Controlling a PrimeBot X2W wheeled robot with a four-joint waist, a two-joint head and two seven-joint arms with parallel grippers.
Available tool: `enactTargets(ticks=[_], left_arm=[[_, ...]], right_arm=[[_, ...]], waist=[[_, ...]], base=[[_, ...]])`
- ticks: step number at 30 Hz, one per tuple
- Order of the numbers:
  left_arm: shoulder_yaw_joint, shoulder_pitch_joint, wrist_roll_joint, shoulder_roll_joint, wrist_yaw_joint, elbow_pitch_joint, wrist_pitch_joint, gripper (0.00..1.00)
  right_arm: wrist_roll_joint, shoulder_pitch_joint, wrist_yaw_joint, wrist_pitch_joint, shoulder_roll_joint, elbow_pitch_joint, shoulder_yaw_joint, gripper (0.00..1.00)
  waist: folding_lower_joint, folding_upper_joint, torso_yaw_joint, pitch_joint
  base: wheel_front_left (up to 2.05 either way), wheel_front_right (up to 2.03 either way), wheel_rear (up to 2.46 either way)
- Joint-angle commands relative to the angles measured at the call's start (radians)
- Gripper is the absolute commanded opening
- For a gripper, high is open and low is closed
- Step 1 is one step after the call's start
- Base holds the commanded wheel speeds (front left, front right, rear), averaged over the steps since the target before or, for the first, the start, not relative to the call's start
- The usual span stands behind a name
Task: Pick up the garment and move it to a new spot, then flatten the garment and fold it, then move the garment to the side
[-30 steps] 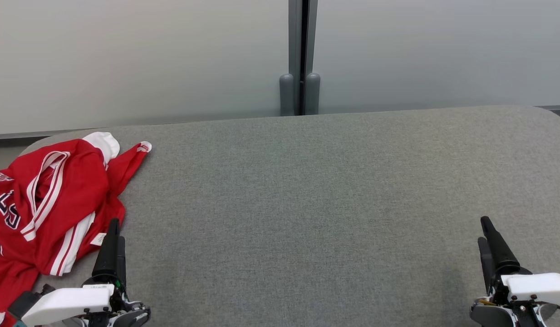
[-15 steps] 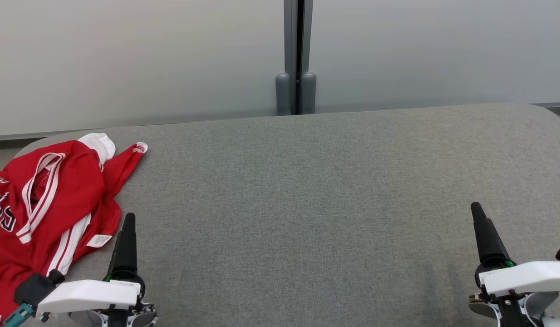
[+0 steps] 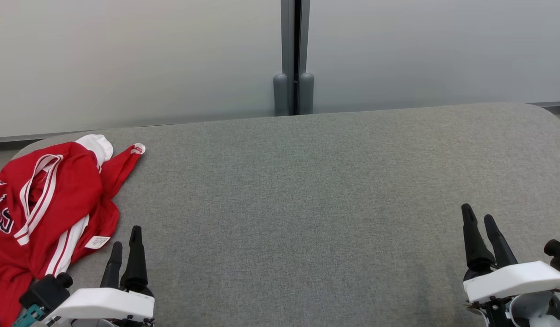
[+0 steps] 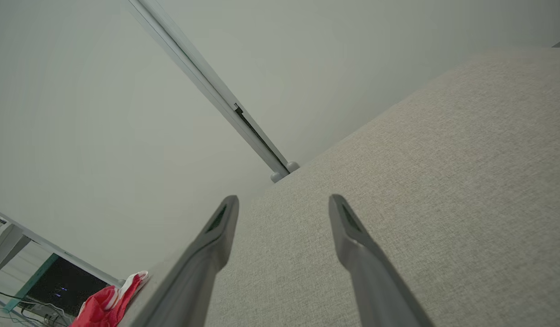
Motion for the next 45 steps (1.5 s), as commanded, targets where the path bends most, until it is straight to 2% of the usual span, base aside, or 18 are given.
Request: enactTargets(ticks=[1, 21, 45], left_arm=[[0.005, -0.007, 0.045, 0.008, 0.006, -0.014, -0.009, 1.00], [0.020, 0.026, 0.328, 0.012, 0.020, -0.017, -0.068, 1.00], [0.013, 0.055, 0.570, 0.014, 0.029, -0.030, -0.125, 1.00]], right_arm=[[-0.045, -0.003, 0.002, -0.014, -0.012, -0.010, 0.003, 1.00], [-0.295, 0.004, 0.002, -0.074, -0.016, -0.005, 0.024, 1.00], [-0.520, 0.020, 0.002, -0.132, -0.021, -0.008, 0.049, 1.00]], waist=[[0.0000, 0.0000, 0.000, 0.000], [0.0000, 0.0000, -0.011, 0.000], [0.0000, 0.0000, -0.017, 0.001]], base=[[0.00, 0.00, 0.00], [0.00, 0.00, 0.00], [0.00, 0.00, 0.00]])
